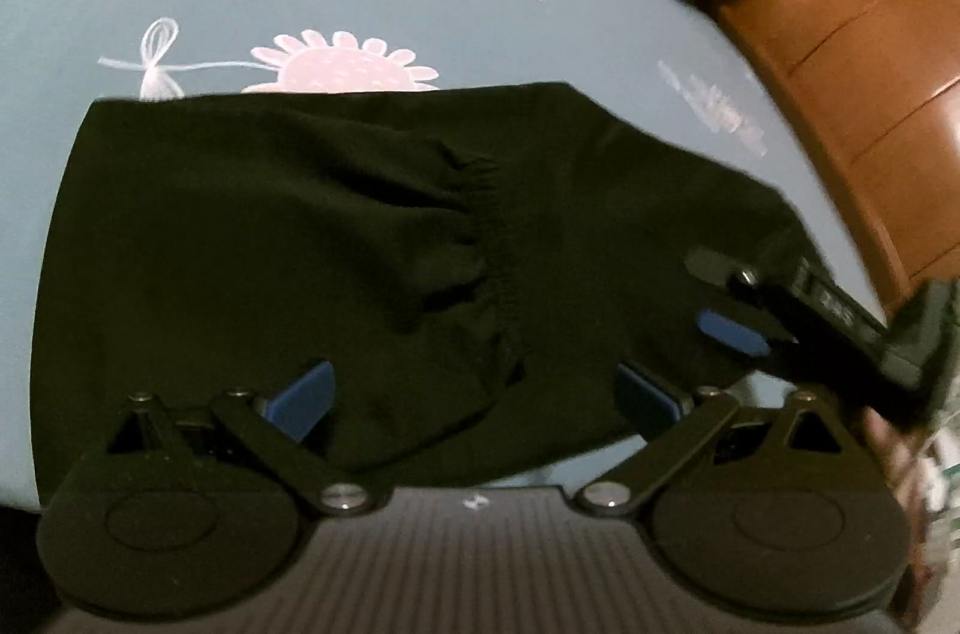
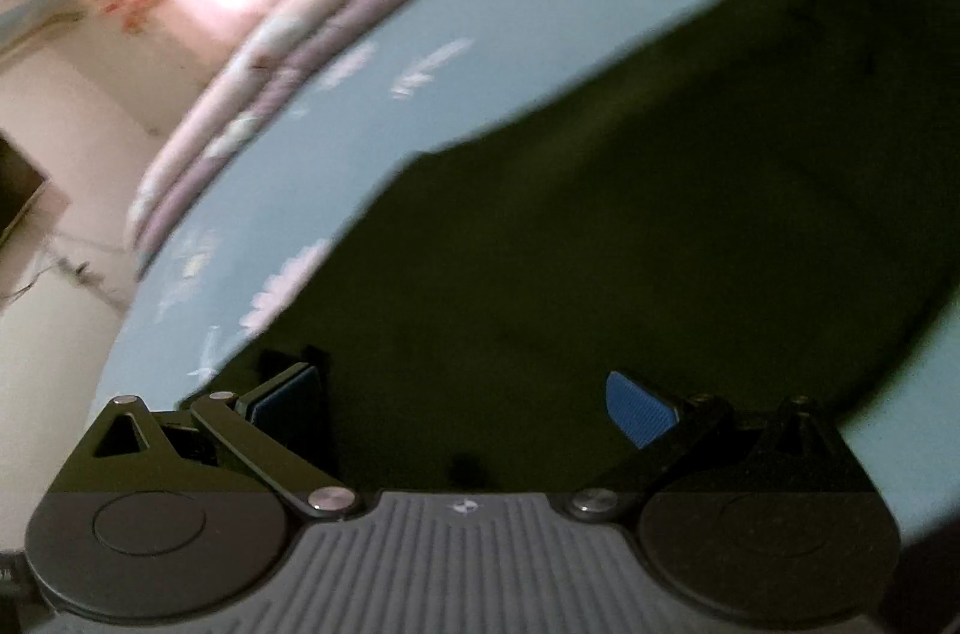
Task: Fold clothes
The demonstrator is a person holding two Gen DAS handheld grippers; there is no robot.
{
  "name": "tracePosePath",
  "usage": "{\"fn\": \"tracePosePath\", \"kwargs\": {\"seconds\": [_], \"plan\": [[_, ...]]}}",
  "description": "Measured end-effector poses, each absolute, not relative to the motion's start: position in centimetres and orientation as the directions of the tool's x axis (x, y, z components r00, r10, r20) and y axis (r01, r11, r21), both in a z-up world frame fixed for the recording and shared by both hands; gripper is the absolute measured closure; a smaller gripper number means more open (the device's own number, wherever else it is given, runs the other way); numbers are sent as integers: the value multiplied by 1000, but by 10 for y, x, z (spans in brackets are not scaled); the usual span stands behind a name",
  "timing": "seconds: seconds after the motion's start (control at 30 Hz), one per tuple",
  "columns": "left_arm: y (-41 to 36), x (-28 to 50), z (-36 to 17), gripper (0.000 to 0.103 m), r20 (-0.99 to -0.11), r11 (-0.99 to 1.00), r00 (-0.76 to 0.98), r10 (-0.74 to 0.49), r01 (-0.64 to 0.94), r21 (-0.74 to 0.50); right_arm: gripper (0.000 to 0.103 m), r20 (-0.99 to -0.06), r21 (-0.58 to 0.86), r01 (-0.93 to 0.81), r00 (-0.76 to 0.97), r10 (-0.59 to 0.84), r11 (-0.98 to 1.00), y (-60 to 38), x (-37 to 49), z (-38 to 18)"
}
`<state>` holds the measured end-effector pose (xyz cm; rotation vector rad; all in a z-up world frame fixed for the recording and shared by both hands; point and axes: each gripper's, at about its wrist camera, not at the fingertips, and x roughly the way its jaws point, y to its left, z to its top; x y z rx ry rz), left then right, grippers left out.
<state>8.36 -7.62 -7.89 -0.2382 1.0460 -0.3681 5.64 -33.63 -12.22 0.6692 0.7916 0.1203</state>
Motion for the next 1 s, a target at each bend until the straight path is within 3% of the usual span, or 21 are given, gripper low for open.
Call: {"fn": "tracePosePath", "kwargs": {"seconds": [0.13, 0.37, 0.5, 0.63, 0.77, 0.9, 1.0], "plan": [[-94, 91, -93, 4, -788, 889, 411, -458, 221, -402, 0, -650, 570, 166, 691, 317, 805, -333, 52, -120], [-95, 78, -106, 4, -794, 899, 424, -437, 183, -397, 0, -682, 486, 178, 690, 243, 856, -327, 46, -110], [-93, 74, -102, 4, -788, 899, 434, -437, 171, -404, 0, -650, 496, 185, 727, 222, 848, -342, 46, -104], [-91, 69, -98, 4, -781, 894, 438, -445, 178, -410, 0, -559, 501, 198, 818, 140, 843, -383, 27, -86], [-87, 67, -95, 4, -773, 891, 447, -450, 174, -419, 0, -503, 579, 299, 863, 43, 759, -458, 8, -85], [-87, 69, -96, 4, -772, 887, 439, -460, 175, -428, 0, -479, 729, 334, 872, 97, 598, -526, 8, -117], [-88, 71, -98, 4, -777, 885, 425, -463, 179, -429, 0, -504, 753, 357, 853, 135, 552, -548, 17, -139]]}}
